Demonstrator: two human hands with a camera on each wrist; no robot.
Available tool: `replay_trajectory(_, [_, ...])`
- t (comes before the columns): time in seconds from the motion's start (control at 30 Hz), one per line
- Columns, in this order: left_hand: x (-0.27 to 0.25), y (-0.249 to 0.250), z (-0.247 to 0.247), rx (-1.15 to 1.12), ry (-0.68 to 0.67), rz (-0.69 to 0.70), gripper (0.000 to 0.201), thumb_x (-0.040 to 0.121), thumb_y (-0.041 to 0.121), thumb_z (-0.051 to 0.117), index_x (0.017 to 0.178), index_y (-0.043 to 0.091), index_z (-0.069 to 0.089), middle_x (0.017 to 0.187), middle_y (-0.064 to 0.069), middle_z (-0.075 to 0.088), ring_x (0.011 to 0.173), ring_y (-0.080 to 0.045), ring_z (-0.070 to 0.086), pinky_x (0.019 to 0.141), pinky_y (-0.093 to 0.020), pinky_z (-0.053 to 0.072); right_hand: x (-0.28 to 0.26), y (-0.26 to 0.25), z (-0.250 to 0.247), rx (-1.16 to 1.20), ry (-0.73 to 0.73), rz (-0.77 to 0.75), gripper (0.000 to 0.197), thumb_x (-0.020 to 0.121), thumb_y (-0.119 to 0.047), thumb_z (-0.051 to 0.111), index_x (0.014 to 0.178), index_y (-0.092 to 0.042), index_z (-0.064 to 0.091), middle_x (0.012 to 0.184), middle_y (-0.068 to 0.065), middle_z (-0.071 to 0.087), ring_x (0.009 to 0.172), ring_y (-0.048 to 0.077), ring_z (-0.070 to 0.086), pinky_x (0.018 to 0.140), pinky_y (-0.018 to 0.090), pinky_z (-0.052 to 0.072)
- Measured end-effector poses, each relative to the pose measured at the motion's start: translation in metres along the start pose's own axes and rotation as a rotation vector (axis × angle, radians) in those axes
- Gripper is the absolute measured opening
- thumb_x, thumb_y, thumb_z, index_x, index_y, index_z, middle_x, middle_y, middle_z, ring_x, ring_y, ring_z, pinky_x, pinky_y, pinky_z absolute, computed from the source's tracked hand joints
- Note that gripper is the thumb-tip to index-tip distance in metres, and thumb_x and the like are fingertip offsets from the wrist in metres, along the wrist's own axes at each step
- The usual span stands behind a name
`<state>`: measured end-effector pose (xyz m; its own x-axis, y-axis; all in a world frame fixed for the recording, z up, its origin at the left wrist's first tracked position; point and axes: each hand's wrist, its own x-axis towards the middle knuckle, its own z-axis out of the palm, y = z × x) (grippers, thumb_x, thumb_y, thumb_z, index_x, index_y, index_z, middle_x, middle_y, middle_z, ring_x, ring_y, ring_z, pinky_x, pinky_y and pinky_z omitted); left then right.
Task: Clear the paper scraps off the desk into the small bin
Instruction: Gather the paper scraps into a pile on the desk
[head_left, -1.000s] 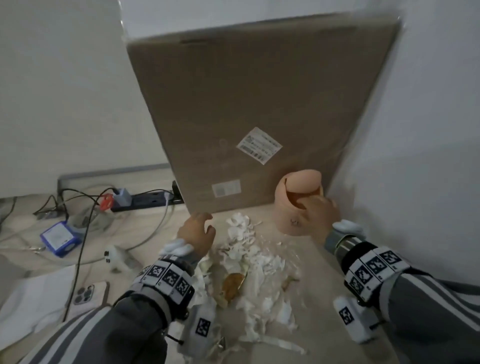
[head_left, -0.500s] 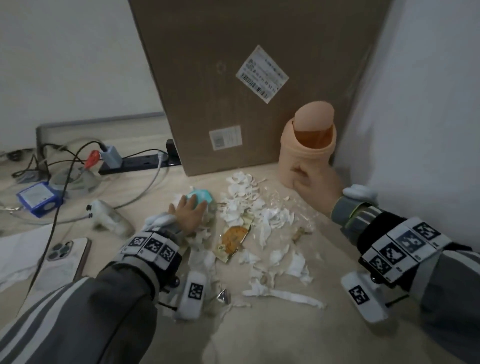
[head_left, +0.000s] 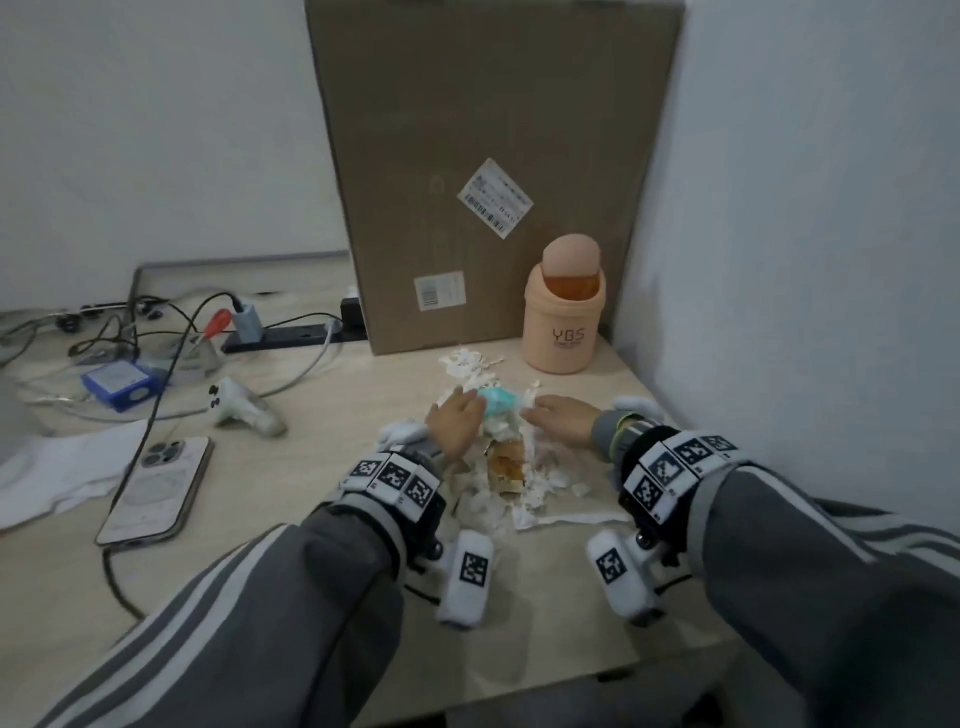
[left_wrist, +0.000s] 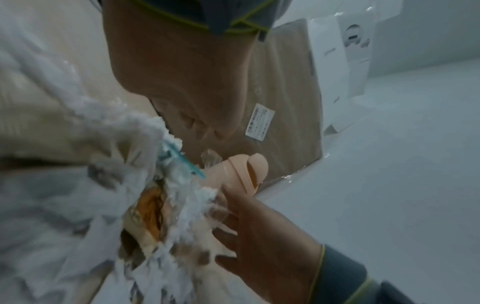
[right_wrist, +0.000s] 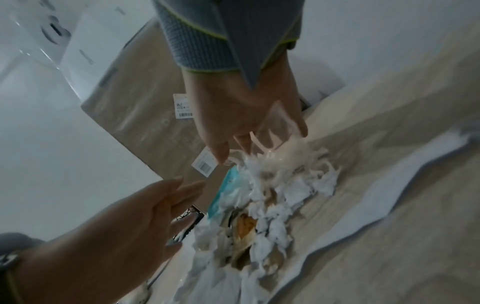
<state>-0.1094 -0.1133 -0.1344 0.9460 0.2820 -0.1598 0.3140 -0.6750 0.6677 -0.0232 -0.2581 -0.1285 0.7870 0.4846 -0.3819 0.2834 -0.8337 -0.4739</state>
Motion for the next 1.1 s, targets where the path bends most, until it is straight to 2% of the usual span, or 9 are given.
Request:
replay_trajectory(0.13, [-0.016,-0.005,-0.025,-0.051,0.053,0.004,0.047,0.115,0.022,0.023,0.159,0.009,0.032,0.172,-0.008,0.016,0.161,-0.022,0.012,0.126,-0.031,0.009,-0.019,0.014,-0.016,0.113,0.135,0.024,0.061,0.097,-0.05,0.033,0.147,-0.015,0.026,0.156,0.003,0.022,0.143,0.023,0.023,0.114,0.033,0.018])
replay_trajectory(0.23, [-0.028,-0.028,-0.038,-0.118,0.148,-0.08,0.048,0.114,0.026,0.031,0.158,0.008,0.036,0.17,-0.01,0.026,0.158,-0.025,0.023,0.124,-0.03,0.016,-0.034,0.031,-0.02,0.18,0.203,0.081,0.062,0.098,-0.048,0.033,0.147,-0.012,0.026,0.156,0.005,0.023,0.143,0.023,0.024,0.114,0.034,0.019])
replay_trajectory(0.37, [-0.055,-0.051,-0.035,-0.178,0.093,-0.235,0.048,0.114,0.02,0.028,0.152,-0.007,0.036,0.162,-0.024,0.035,0.15,-0.035,0.035,0.114,-0.032,0.028,-0.053,0.048,-0.007,0.199,0.19,0.186,0.065,0.098,-0.051,0.029,0.148,-0.01,0.024,0.157,0.006,0.021,0.143,0.025,0.024,0.115,0.037,0.02])
replay_trajectory(0.47, [-0.074,-0.06,-0.021,-0.287,0.045,-0.28,0.05,0.114,0.028,0.031,0.153,-0.003,0.037,0.16,-0.023,0.039,0.149,-0.036,0.04,0.118,-0.039,0.035,-0.071,0.047,0.011,0.264,0.138,0.168,0.063,0.099,-0.048,0.028,0.148,-0.008,0.023,0.156,0.008,0.022,0.142,0.027,0.025,0.116,0.039,0.022])
replay_trajectory(0.63, [-0.093,-0.051,0.009,-0.441,-0.009,-0.245,0.059,0.112,0.04,0.034,0.161,0.009,0.025,0.171,-0.006,0.023,0.158,-0.023,0.023,0.129,-0.038,0.018,-0.085,0.024,0.048,0.332,0.076,0.092,0.052,0.102,-0.034,0.029,0.146,-0.006,0.026,0.155,0.009,0.024,0.141,0.026,0.025,0.115,0.035,0.021])
replay_trajectory(0.8, [-0.096,-0.034,0.035,-0.677,-0.031,-0.185,0.063,0.111,0.043,0.038,0.163,0.013,0.02,0.172,-0.004,0.018,0.16,-0.02,0.019,0.13,-0.037,0.015,-0.083,0.005,0.071,0.285,0.115,0.03,0.045,0.101,-0.024,0.032,0.143,-0.007,0.033,0.153,0.01,0.029,0.139,0.027,0.029,0.11,0.031,0.024])
replay_trajectory(0.9, [-0.098,-0.026,0.034,-0.591,-0.008,-0.16,0.057,0.113,0.035,0.034,0.162,0.007,0.023,0.171,-0.006,0.021,0.159,-0.023,0.021,0.126,-0.034,0.017,-0.079,0.009,0.068,0.368,0.208,0.05,0.038,0.096,-0.024,0.041,0.127,-0.006,0.053,0.139,0.013,0.05,0.124,0.03,0.047,0.102,0.034,0.035])
replay_trajectory(1.0, [-0.082,-0.026,0.017,-0.459,0.044,-0.184,0.046,0.113,0.025,0.036,0.147,-0.004,0.046,0.156,-0.021,0.046,0.133,-0.03,0.049,0.109,-0.036,0.037,-0.074,0.015,0.045,0.373,0.415,0.134,0.035,0.093,-0.027,0.047,0.116,-0.004,0.062,0.125,0.014,0.061,0.113,0.033,0.055,0.093,0.033,0.041])
replay_trajectory(1.1, [-0.06,-0.026,-0.006,-0.374,0.14,-0.186,0.034,0.107,0.023,0.043,0.118,0.0,0.066,0.117,-0.02,0.063,0.099,-0.026,0.051,0.088,-0.035,0.042,-0.064,0.022,0.016,0.335,0.511,0.157,0.032,0.091,-0.028,0.051,0.111,-0.006,0.065,0.122,0.012,0.063,0.111,0.032,0.057,0.093,0.034,0.043])
